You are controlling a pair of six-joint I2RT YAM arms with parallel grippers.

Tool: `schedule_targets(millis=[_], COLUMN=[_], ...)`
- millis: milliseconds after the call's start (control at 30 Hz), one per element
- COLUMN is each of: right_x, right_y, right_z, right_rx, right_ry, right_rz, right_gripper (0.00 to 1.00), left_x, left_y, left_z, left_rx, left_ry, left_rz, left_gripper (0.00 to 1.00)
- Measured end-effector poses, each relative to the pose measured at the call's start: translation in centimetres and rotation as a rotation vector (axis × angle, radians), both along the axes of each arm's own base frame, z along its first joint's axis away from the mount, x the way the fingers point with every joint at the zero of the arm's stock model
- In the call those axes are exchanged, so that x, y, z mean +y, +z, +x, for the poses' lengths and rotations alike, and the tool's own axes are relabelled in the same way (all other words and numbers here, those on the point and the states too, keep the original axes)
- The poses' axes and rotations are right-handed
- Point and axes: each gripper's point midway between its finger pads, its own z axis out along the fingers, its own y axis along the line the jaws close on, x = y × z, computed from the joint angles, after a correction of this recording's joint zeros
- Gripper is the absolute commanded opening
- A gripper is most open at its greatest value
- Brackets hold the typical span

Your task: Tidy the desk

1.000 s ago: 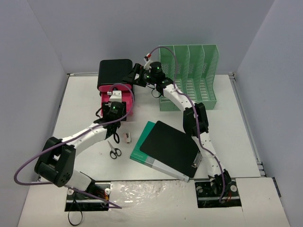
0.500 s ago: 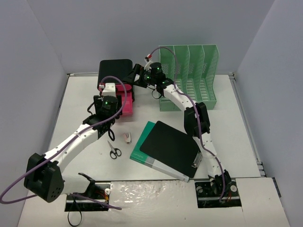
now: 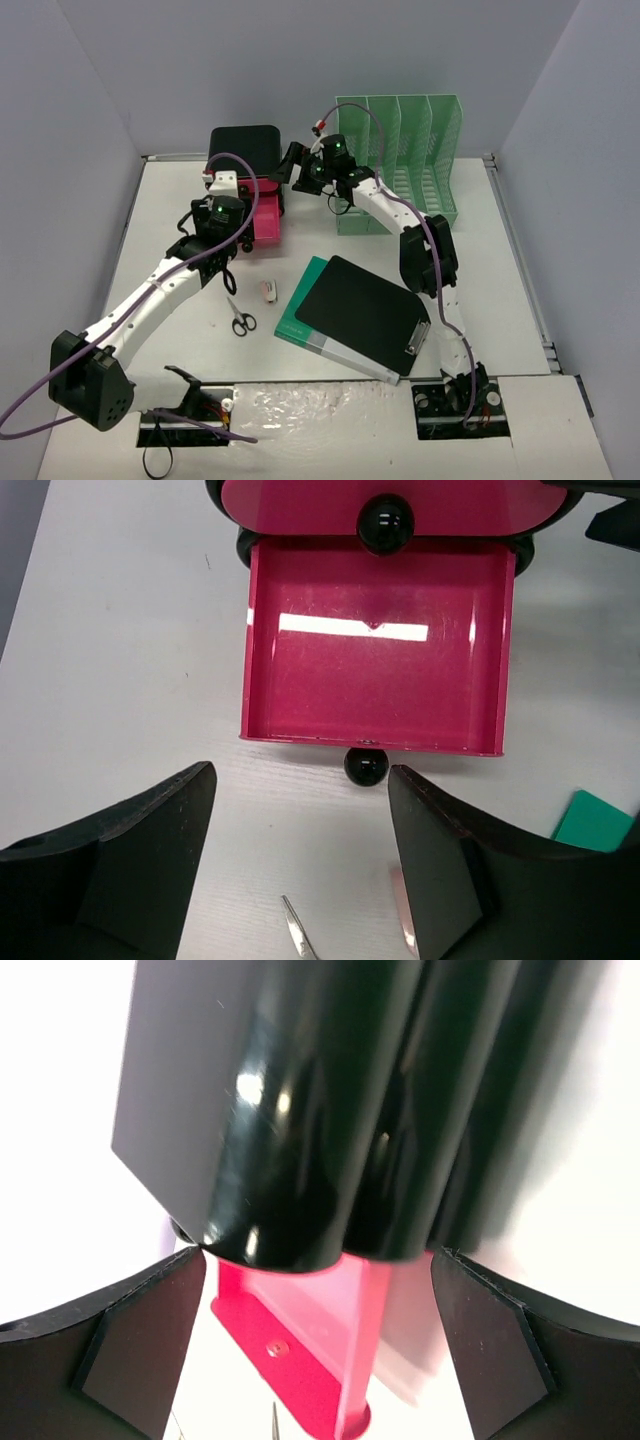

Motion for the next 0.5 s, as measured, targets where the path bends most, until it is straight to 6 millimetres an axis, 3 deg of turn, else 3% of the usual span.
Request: schedule_targets(millis=[300, 500], right_x=[-2.3, -3.7], right_y=[-1.6, 0.9], right_z=[-0.8, -1.3], right_rx=[0.044, 0.007], right_ry=[-0.061, -0.11], right_rz=[-0.12, -0.147], right_gripper=[0.92, 0.92], left_x=[-1.7, -4.5], left_y=[-1.0, -2.6], left_z=[-3.6, -8.6], left_rx=[0.097, 0.168], left_ry=[-0.019, -0.074], left_rz=[-0.171, -0.268], left_gripper=[0.67, 0.66])
